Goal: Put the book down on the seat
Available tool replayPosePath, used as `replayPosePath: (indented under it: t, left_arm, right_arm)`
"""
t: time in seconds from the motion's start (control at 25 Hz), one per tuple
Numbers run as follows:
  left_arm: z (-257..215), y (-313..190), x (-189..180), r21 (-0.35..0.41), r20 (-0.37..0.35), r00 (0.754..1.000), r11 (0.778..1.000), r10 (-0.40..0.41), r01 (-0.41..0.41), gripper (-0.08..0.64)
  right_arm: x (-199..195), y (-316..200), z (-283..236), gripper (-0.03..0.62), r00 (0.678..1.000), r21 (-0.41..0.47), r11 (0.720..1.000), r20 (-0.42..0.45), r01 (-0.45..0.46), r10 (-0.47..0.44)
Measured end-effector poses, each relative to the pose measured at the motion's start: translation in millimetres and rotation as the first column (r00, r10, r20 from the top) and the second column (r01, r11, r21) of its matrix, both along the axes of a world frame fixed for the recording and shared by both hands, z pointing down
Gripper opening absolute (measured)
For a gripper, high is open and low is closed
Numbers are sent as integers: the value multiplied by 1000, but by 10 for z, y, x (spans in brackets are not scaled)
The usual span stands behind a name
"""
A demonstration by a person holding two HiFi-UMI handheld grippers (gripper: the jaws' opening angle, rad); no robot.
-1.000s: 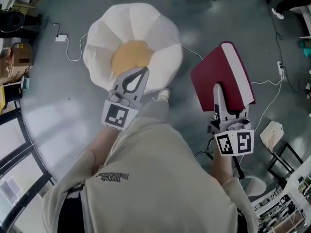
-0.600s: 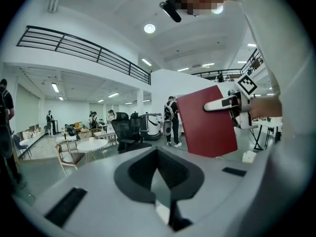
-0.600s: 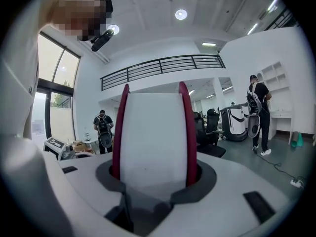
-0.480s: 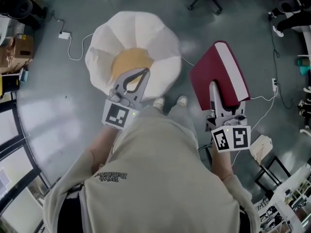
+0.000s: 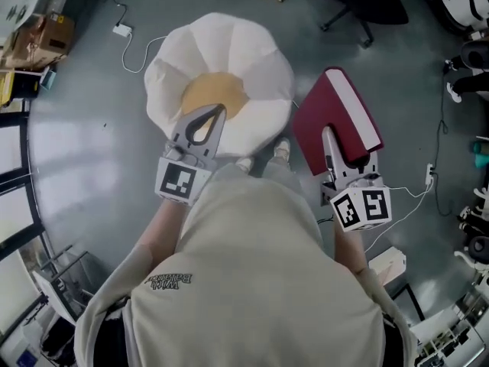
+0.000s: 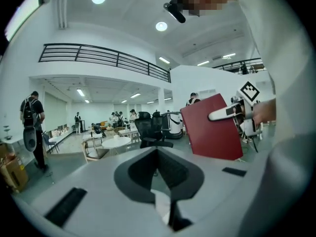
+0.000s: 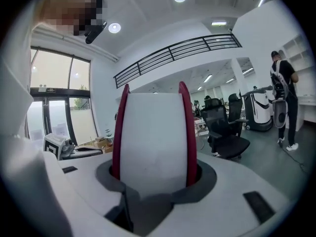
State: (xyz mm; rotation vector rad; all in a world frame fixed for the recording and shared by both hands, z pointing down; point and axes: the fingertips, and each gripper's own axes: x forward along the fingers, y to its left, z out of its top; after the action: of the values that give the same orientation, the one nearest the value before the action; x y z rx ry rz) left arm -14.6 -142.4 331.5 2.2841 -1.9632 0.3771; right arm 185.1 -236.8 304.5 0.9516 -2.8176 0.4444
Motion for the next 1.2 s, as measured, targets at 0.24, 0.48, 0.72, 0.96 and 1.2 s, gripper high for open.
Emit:
replayPosePath:
  t: [0.24, 0.48, 0.72, 0.96, 1.2]
  left_arm:
    - [-22, -189, -40, -7, -43, 995, 996, -91, 90, 9]
    - [123, -268, -113, -25, -37, 983, 983, -180, 180, 9]
    - [396, -341, -283, -53, -34, 962, 962, -270, 268, 9]
    - [736, -415, -435, -116, -104, 949, 952, -297, 285, 9]
    - [1342, -526, -736, -150, -146, 932, 938, -333, 312, 9]
  right_arm:
    - [-239, -344, 39, 221, 990, -40, 990, 19, 137, -137]
    - [-591, -525, 260, 221, 962, -97, 957, -2, 272, -274]
    - [-991, -719, 574, 222, 919, -157, 912, -49, 379, -390]
    - [-1509, -793, 961, 222, 866, -226, 851, -58, 473, -497]
    - [-2024, -872, 1747, 222, 828, -258, 824, -125, 505, -546]
